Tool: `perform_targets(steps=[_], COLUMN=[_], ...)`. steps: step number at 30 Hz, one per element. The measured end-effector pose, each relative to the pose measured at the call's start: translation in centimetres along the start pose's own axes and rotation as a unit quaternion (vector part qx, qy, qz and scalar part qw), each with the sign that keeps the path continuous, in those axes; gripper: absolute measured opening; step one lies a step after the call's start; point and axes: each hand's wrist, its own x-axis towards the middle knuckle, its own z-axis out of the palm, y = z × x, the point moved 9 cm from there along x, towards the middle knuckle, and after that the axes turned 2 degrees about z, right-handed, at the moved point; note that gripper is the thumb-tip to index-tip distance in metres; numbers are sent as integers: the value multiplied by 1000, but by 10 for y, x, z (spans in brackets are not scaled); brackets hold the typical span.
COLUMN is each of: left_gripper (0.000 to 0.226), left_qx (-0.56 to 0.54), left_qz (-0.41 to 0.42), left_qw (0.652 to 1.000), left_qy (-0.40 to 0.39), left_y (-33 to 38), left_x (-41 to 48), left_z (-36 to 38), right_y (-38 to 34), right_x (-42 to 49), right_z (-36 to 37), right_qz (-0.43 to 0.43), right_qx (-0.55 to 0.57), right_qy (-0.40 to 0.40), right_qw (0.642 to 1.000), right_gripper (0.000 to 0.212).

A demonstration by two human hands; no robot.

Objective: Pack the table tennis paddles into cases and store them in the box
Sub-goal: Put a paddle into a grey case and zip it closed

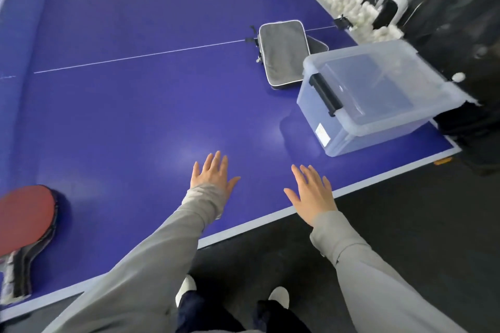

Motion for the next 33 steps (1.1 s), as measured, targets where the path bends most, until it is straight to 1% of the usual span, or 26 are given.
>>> perform_targets(steps=[5,8,12,15,19,21,25,30,33], left_gripper=[68,69,69,69,70,70,72,70,65], left_qx=[-25,-21,-27,-44,-75,-93,-126,-193,-204], left_qz=[-10,-13,-22,-20,-12,-14,-26,-39,-51], left_qw=[999,999,998,996,994,993,989,975,969], left_qy=[25,39,55,69,79,77,69,101,130], left_y=[84,114,139,158,180,187,196,207,212], left_x=[18,31,58,86,127,148,185,224,247], left_z=[-28,-48,-79,-99,-112,-115,-120,-139,-154], right_y=[92,128,163,178,195,202,212,208,202], right_x=[1,7,33,61,100,118,156,202,233], right_z=[-49,-87,-125,-146,-164,-169,-177,-198,-212], right_qz=[1,-6,-3,-7,0,4,5,-24,-48], right_qx=[-7,-11,-14,-16,-19,-20,-56,-61,-59], right_qy=[55,110,136,156,162,157,129,124,133], right_qw=[998,994,991,988,987,987,990,990,988], right_gripper=[60,57,56,55,55,55,57,56,54])
